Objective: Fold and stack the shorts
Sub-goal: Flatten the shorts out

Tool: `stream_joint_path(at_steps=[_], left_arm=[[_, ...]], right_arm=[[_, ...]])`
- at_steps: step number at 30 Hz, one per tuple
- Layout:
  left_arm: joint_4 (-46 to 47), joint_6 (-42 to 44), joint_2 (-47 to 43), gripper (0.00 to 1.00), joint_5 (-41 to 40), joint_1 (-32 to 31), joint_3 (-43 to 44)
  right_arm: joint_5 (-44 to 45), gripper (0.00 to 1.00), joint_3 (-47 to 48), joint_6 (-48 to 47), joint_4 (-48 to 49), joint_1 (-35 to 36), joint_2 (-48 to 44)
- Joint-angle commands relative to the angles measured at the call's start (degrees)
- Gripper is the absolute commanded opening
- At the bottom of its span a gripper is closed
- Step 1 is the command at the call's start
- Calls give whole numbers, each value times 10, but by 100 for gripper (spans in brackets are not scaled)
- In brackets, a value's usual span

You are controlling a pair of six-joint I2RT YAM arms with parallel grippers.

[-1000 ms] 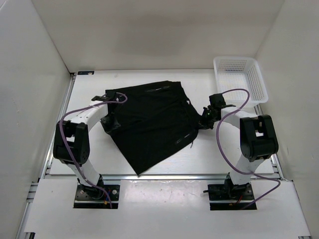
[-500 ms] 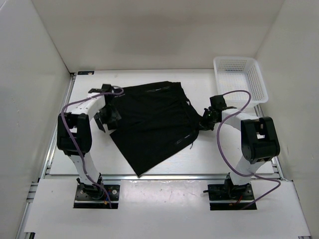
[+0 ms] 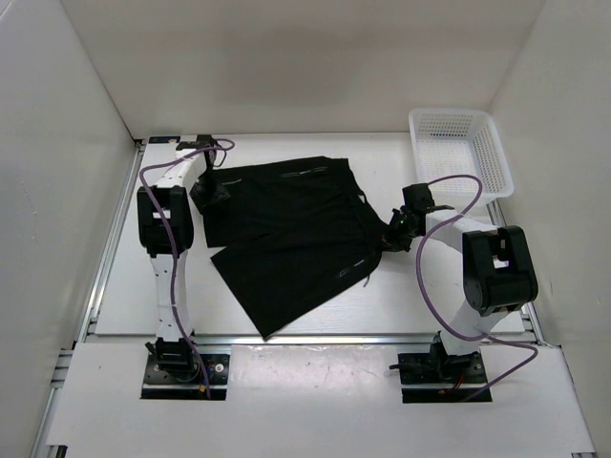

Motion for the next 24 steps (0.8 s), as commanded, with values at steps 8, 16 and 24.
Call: stream_joint_path(at_steps=[8, 16, 24], left_arm=[[-50, 49, 150, 38, 48, -1, 252], [-47, 70, 217, 42, 84, 10, 402], [-19, 76, 69, 100, 52, 28, 382]], right_arm=[[26, 0, 32, 37, -25, 3, 40], [13, 1, 93, 86, -35, 22, 93], [51, 100, 94, 68, -42, 22, 62]])
